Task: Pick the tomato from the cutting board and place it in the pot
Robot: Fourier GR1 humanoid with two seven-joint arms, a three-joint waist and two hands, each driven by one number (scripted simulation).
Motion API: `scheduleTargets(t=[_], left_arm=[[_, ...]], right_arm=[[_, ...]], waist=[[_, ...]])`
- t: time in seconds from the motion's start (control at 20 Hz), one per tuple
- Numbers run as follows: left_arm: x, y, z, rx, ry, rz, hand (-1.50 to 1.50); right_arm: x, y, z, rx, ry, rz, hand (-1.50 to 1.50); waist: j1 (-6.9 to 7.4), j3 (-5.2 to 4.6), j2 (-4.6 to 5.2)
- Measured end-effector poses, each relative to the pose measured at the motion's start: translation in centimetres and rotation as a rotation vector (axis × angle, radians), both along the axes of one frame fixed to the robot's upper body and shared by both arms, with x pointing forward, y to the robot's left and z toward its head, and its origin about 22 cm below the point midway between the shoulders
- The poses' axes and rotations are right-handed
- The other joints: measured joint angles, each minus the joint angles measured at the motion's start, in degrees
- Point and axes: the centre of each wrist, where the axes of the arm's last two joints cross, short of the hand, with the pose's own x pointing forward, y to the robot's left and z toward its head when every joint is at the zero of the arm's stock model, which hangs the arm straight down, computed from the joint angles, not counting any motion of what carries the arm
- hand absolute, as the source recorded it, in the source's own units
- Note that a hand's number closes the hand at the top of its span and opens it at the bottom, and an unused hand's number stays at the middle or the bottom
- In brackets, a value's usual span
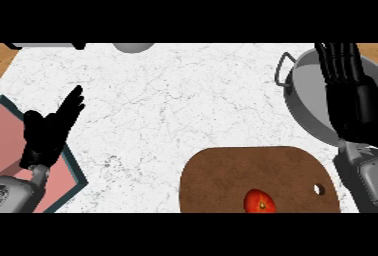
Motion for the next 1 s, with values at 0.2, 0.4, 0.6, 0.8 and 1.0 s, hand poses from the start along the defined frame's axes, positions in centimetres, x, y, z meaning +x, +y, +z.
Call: scheduleTargets(t=[0.2,0.4,0.6,0.8,1.0], left_arm=[[0.1,-1.0,0.1,-0.072,-0.034,0.003,0.0],[0.1,-2.8,0.4,-0.16,-0.065,0.007,0.0],[-0.7,-3.6,-0.3,-0.236,-0.059,0.038,0.0],[-1.4,-4.0,-0.3,-0.271,-0.06,0.048,0.0],[-1.8,-4.3,-0.7,-0.279,-0.063,0.052,0.0]], right_arm=[[-1.8,1.8,-2.3,0.06,0.129,0.051,-1.5],[-3.3,1.4,-5.1,-0.13,0.272,0.025,-1.5],[-6.8,0.5,-7.7,-0.238,0.223,-0.19,-1.5],[-12.3,1.1,-7.7,-0.33,0.133,-0.236,-1.5],[-16.6,-0.1,-6.3,-0.491,0.171,-0.282,-1.5]], waist=[[0.27,0.58,-0.32],[-0.17,-0.03,-0.72],[-2.14,0.46,-1.27],[-2.57,0.65,-1.44],[-2.85,0.62,-1.28]])
